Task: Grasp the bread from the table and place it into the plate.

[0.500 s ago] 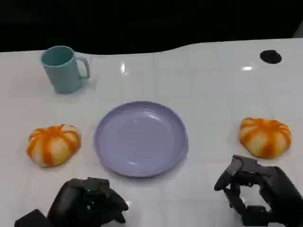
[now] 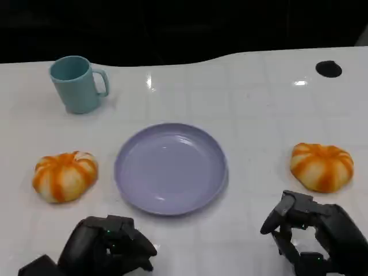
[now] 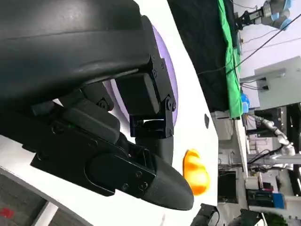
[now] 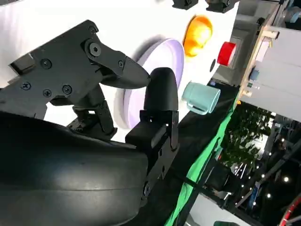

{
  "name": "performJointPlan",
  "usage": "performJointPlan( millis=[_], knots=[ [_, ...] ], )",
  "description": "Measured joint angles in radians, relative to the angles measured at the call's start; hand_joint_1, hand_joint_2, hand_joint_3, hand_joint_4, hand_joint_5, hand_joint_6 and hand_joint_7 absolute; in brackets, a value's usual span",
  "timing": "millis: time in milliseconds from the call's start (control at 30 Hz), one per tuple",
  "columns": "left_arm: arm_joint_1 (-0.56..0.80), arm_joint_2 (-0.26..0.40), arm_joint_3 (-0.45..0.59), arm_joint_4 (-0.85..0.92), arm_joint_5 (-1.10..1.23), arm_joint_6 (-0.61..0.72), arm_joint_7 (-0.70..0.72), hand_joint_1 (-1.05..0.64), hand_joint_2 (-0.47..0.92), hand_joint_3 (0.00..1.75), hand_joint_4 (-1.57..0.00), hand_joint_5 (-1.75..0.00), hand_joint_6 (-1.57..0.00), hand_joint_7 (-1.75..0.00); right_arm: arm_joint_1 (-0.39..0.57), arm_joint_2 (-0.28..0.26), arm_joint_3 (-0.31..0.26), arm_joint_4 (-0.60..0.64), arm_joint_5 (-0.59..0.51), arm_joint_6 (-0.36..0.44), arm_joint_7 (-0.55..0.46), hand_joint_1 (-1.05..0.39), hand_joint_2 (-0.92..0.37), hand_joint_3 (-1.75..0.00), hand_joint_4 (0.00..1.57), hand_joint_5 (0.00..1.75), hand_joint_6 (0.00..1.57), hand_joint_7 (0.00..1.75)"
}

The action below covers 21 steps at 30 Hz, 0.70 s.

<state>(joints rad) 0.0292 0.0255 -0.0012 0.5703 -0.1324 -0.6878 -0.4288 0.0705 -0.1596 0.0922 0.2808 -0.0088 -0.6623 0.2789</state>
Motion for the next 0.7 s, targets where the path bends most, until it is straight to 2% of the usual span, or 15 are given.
performJointPlan(
  millis=[300,367,433,533,600,700],
  knots=[
    [0.000,0.001,0.000,0.000,0.002,0.000,0.000,-1.05,0.91,0.01,-1.19,-1.01,-1.29,-0.68,0.000,0.000,0.000,-0.009,0.000,0.009,0.001,-0.20,-0.56,-1.02,0.79,1.67,0.77,1.28],
    [0.000,0.001,0.001,0.001,0.002,0.000,0.000,-1.05,0.91,0.00,-1.19,-1.01,-1.29,-0.68,0.000,0.000,0.000,-0.011,0.000,0.010,0.001,-0.20,-0.60,-0.95,0.79,1.60,0.78,1.22],
    [0.000,0.001,0.001,0.002,0.002,0.000,0.000,-1.05,0.91,0.00,-1.19,-1.02,-1.29,-0.68,0.000,0.000,0.000,-0.014,0.003,0.013,0.001,-0.20,-0.68,-0.78,0.79,1.48,0.80,1.07],
    [0.000,0.001,0.001,0.002,0.001,0.000,0.000,-1.05,0.91,0.00,-1.19,-1.01,-1.29,-0.68,0.000,0.006,-0.005,-0.018,0.027,0.020,0.003,-0.19,-0.81,-0.49,0.72,1.23,0.78,0.70],
    [-0.001,0.001,0.001,0.002,0.001,0.000,0.000,-1.05,0.91,0.00,-1.19,-1.01,-1.29,-0.68,-0.003,0.010,-0.010,-0.017,0.031,0.013,0.000,-0.20,-0.84,-0.42,0.68,1.15,0.76,0.60],
    [-0.005,0.001,0.002,0.009,0.002,0.000,0.000,-1.05,0.91,0.00,-1.19,-1.02,-1.29,-0.68,-0.020,0.009,-0.017,-0.011,-0.008,-0.016,-0.025,-0.24,-0.90,-0.28,0.57,0.89,0.72,0.35]
  ],
)
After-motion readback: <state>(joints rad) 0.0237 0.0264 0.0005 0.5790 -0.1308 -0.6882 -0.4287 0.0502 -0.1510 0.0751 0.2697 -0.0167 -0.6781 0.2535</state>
